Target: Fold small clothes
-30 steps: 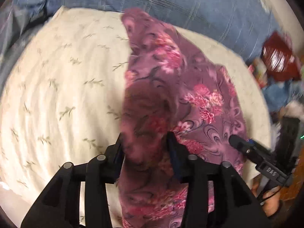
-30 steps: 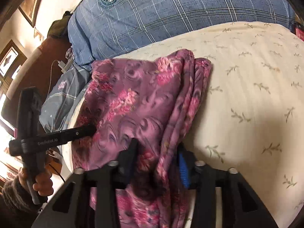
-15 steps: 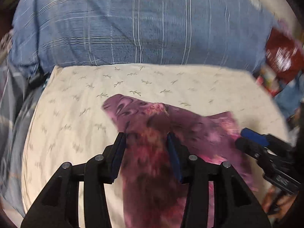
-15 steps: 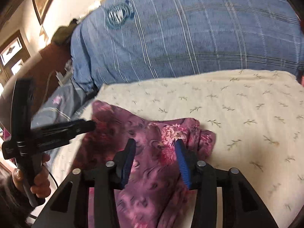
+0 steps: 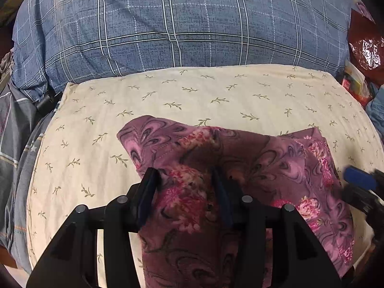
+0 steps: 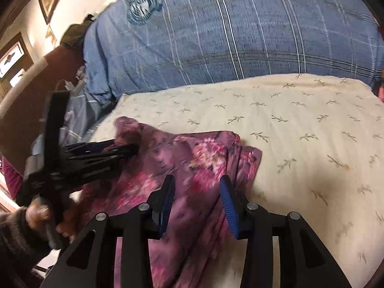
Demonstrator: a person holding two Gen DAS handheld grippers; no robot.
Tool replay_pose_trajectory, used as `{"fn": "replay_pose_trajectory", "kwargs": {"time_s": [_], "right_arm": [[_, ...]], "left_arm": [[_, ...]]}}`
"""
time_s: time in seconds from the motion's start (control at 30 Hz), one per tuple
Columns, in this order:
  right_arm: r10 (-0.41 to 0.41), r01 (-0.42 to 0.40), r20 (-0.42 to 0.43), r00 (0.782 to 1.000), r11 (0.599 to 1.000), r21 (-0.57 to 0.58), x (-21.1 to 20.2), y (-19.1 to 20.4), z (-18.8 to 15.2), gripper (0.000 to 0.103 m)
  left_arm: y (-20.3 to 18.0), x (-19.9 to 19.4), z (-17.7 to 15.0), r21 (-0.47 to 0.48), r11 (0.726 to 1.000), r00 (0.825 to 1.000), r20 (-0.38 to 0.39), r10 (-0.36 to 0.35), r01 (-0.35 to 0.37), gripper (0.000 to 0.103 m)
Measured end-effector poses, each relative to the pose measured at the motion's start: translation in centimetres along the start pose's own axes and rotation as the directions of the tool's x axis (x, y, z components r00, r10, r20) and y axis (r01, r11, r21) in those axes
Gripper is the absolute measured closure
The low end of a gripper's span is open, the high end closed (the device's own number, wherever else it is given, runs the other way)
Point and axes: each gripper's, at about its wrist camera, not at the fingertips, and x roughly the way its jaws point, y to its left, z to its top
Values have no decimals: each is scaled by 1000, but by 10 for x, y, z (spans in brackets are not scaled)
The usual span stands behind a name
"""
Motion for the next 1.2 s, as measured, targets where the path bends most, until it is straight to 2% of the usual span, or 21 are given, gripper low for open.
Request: {"fn": "replay_pose_trajectory", "kwargs": {"time_s": [0.13, 0.2, 0.23, 0.27, 0.3, 0.4, 0.47, 0.5, 0.53, 0.57, 0.7, 0.8, 0.87, 0.93, 1.0, 1.03, 1.13, 1.17, 1.2], "right_arm": [[27, -27, 10, 1000, 998, -49, -25, 14, -24, 58], [35, -39, -59, 998, 997, -72, -18, 17, -41, 50], [8, -17, -108, 994, 996, -88, -8, 19, -50, 49], [-13, 0, -136, 991, 995, -96, -2, 20, -58, 43], [-12, 4, -108, 994, 998, -70, -2, 17, -63, 37], [6, -4, -113, 994, 1000, 24, -6, 8, -60, 37], [-23, 24, -116, 993, 1000, 12, -12, 10, -58, 37], [-40, 40, -103, 994, 999, -3, -18, 13, -57, 37], [-44, 44, -82, 996, 999, -12, -25, 16, -57, 37], [-37, 36, -61, 997, 999, -13, -31, 18, -55, 37], [-13, 14, -45, 999, 1000, 15, -35, 17, -52, 37], [1, 7, -70, 998, 994, 107, -22, 2, -43, 37], [11, -2, -53, 999, 985, 172, -17, -10, -34, 36], [31, -26, -22, 999, 975, 219, -17, -17, -26, 37], [100, -101, 20, 995, 959, 266, -10, -25, -14, 37], [110, -111, 19, 994, 956, 273, -7, -26, -12, 37], [72, -63, -25, 997, 961, 269, 17, -27, 0, 41], [70, -57, -40, 997, 961, 270, 24, -27, 2, 47], [70, -50, -63, 996, 960, 275, 34, -27, 3, 69]], "left_arm": [[-5, -8, -6, 15, 1000, 1000, 10, 18, -18, 56], [-7, -11, -8, 18, 1000, 1000, 10, 22, -22, 56], [-7, -13, -10, 19, 1000, 1000, 9, 23, -24, 56], [-7, -17, -11, 20, 1000, 1000, 6, 22, -23, 56], [-7, -20, -12, 23, 999, 1000, 5, 24, -24, 56], [-3, -45, -20, 51, 999, 999, 33, 10, -11, 56], [7, -64, -31, 67, 998, 999, 49, -4, 1, 55], [12, -70, -36, 66, 998, 999, 47, -10, 7, 49], [22, -76, -44, 52, 999, 999, 37, -17, 15, 43], [29, -78, -50, 34, 999, 999, 30, -27, 26, 42], [55, -68, -71, -83, 991, 992, -60, -109, 104, 41], [68, -56, -71, -203, 959, 970, -103, -220, 196, 41], [74, -48, -66, -263, 934, 953, -119, -279, 241, 41], [78, -41, -61, -310, 910, 937, -125, -325, 275, 41], [80, -31, -56, -345, 889, 921, -139, -364, 300, 41], [78, -29, -56, -356, 883, 915, -144, -376, 307, 41], [76, -17, -52, -379, 869, 903, -155, -400, 319, 41], [75, -15, -50, -382, 866, 902, -153, -403, 322, 41], [75, -13, -49, -384, 866, 902, -155, -403, 321, 41]]}}
